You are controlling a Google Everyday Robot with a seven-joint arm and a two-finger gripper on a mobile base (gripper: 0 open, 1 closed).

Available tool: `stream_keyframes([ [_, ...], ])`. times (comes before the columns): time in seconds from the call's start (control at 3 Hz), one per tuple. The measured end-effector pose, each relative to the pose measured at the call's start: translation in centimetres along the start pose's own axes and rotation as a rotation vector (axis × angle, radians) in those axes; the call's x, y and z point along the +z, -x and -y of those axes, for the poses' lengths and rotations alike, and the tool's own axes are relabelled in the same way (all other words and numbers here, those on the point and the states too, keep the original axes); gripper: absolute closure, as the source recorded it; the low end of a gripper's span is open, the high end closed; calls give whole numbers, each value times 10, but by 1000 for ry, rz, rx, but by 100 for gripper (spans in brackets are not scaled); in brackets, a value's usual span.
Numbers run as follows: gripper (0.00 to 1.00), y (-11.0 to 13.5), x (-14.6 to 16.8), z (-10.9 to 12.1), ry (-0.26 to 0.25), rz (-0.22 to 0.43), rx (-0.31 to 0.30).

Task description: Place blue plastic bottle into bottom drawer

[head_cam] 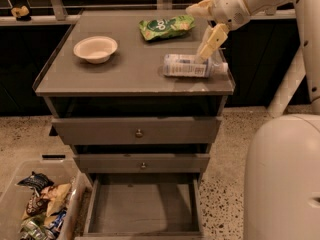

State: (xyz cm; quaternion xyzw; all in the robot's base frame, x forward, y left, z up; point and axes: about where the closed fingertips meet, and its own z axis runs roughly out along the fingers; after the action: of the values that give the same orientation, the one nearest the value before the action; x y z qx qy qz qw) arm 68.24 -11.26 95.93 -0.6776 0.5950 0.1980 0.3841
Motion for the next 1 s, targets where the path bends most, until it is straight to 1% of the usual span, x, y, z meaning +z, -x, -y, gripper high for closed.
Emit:
stream_keyframes([
  [0.33, 0, 3, -2, 9, -20, -13, -21],
  [0.67, 0, 2, -2, 9, -20, -14, -20],
  [1.0, 0, -2, 7, 14, -18, -38, -3],
])
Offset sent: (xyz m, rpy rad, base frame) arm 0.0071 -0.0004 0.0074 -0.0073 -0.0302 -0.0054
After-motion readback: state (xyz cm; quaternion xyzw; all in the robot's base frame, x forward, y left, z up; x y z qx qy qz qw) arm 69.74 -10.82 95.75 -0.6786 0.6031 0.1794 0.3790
